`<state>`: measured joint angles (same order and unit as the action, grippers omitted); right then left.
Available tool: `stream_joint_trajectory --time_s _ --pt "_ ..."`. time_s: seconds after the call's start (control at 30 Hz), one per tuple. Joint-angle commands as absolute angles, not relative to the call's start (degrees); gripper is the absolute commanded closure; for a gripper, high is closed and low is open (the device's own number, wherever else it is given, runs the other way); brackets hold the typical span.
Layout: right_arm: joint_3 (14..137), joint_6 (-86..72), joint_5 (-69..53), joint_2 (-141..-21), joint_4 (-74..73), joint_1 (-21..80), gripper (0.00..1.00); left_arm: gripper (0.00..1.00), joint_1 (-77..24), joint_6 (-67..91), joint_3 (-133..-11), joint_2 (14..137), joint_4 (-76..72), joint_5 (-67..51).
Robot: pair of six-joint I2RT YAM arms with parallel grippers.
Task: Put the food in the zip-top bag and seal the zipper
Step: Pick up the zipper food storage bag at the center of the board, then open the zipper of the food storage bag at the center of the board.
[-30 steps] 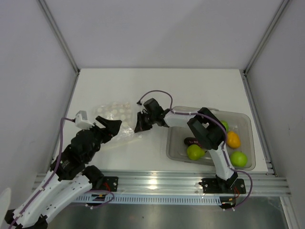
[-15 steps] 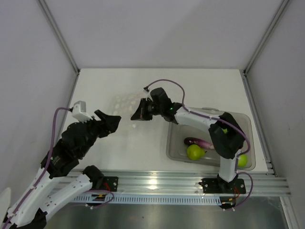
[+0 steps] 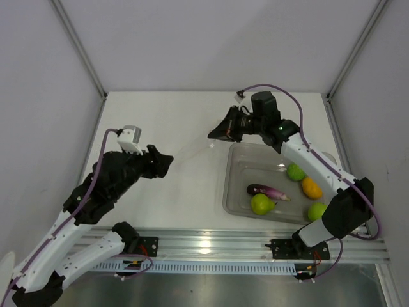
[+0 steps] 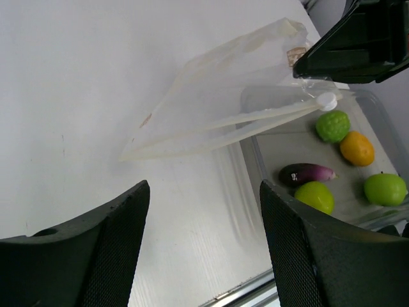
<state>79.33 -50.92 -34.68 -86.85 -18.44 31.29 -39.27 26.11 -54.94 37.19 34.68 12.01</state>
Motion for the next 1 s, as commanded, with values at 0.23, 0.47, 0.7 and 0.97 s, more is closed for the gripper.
stream_joint_trajectory --time_s 0.23,0.47,0.7,0.97 --pt "78.0 -52.9 -47.4 -79.5 -22.3 28.0 1.0 0.27 -39.8 10.3 -55.9 41.4 25.1 1.3" --pt "77.4 -55.5 -52.4 -81.1 -21.6 27.2 1.0 0.32 -40.1 3.6 -50.9 38.1 17.1 -7.6" --pt "78.3 -59.0 -54.6 -82.3 -20.0 27.3 1.0 0.31 -40.3 0.2 -49.3 39.5 18.0 -10.2" --pt "79.0 -63.2 -55.7 -83.2 -16.3 27.4 1.0 0.31 -40.3 -1.4 -47.3 39.0 18.2 -11.0"
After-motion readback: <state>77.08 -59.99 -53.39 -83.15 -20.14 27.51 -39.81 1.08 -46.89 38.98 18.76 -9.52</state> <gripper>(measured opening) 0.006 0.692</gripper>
